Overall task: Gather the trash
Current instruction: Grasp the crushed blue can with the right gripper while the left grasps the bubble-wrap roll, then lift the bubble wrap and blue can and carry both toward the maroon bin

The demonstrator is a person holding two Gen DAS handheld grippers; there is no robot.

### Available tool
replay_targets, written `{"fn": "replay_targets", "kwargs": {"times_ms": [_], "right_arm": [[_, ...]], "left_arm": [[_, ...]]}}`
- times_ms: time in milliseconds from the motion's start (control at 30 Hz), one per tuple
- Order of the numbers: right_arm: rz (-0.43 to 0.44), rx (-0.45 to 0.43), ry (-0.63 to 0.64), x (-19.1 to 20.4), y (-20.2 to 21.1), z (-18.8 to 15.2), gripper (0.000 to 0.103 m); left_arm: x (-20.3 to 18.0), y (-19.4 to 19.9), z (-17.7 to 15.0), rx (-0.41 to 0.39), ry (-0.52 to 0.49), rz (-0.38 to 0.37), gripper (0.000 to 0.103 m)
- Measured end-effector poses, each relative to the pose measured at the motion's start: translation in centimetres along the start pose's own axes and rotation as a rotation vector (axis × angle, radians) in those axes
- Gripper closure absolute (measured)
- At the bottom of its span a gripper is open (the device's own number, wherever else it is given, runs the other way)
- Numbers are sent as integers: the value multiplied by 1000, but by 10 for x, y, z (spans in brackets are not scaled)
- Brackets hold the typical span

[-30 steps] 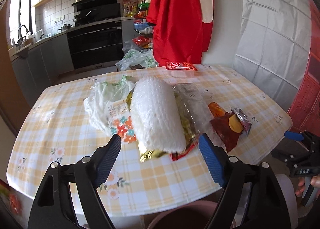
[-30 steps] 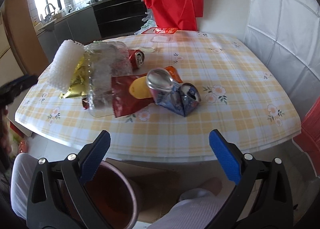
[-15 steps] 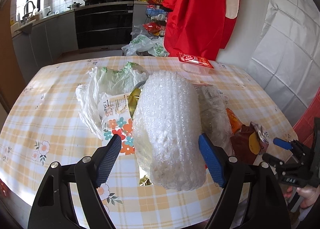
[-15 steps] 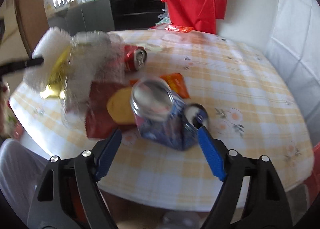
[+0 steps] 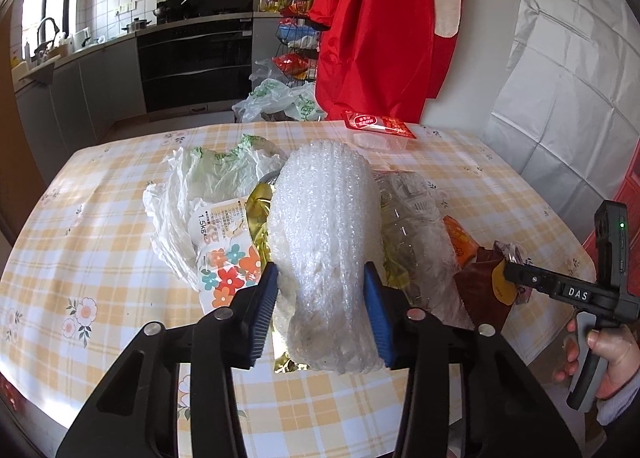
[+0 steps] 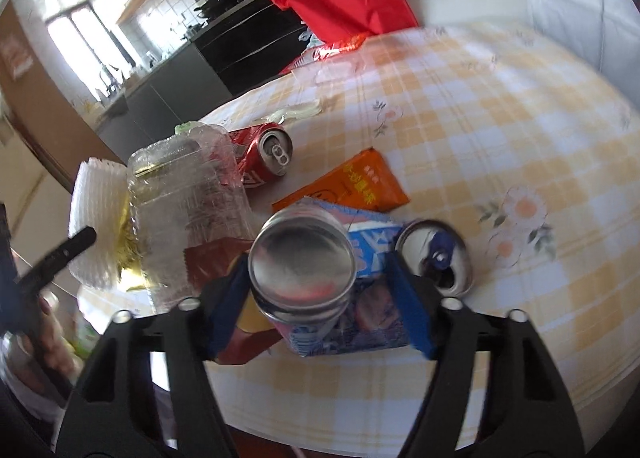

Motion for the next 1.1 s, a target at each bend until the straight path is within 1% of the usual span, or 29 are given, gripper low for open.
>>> {"fn": "replay_targets", "kwargs": {"times_ms": [33, 67, 167, 233, 300, 433, 600, 867, 1000, 1100], "right_arm": [[4, -14, 7, 3, 3, 0, 50], [-1, -26, 21, 5, 6, 0, 51], [6, -66, 42, 13, 17, 1, 51], [-5, -106, 64, 19, 26, 4, 51], [-16, -138, 86, 23, 34, 7, 51], [-24, -173, 120, 34, 50, 7, 51], [-12, -203, 151, 51, 70, 2, 51], [42, -238, 165, 80, 104, -21, 51], [78, -232, 167, 97, 121, -36, 51], [95, -243, 201, 115, 135, -46, 51]], "left_arm": [[0, 2, 1, -6, -7, 3, 65], [0, 4, 1, -15, -15, 11, 67], [2, 11, 5, -46, -26, 37, 69], [7, 17, 8, -65, -9, 51, 69], [11, 22, 11, -81, 14, 46, 69], [17, 36, 16, -106, 33, 45, 69], [21, 65, 18, -148, 44, 35, 69], [26, 128, 4, -188, 86, -24, 69], [17, 153, -16, -179, 106, -86, 69], [3, 167, -38, -161, 102, -135, 68]]}}
Point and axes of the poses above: each gripper's, at about its wrist camera, not at the fingertips, and y roughly against the way its jaws point, x to its left, z to its top, the point moved 7 cm from there along -y, roughly the way its jaws point, and after that the axes turned 14 degrees about -y, right-handed, at the moved point
